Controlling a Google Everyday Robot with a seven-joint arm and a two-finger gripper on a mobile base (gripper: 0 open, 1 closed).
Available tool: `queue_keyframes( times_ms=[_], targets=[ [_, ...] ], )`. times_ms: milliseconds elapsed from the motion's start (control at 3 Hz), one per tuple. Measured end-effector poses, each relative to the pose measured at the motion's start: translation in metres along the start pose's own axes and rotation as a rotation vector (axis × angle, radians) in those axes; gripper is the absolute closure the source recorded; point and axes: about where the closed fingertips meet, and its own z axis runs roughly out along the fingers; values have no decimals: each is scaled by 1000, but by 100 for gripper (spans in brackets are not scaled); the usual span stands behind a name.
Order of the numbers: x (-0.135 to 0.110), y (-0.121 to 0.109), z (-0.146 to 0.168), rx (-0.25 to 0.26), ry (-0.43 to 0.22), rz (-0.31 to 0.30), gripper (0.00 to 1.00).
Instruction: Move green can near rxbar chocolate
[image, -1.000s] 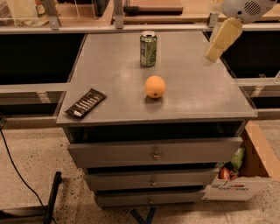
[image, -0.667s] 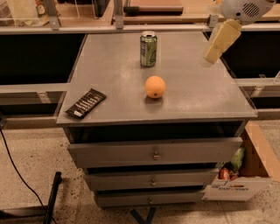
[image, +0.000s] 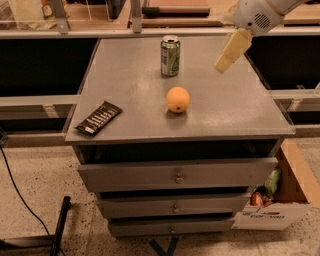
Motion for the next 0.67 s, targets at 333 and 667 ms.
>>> queue_keyframes(
  times_ms=[333,667],
  targets=[
    [-5,-17,38,-11,-80,14,0],
    [-7,-36,69,-5,-147,27,0]
  ],
)
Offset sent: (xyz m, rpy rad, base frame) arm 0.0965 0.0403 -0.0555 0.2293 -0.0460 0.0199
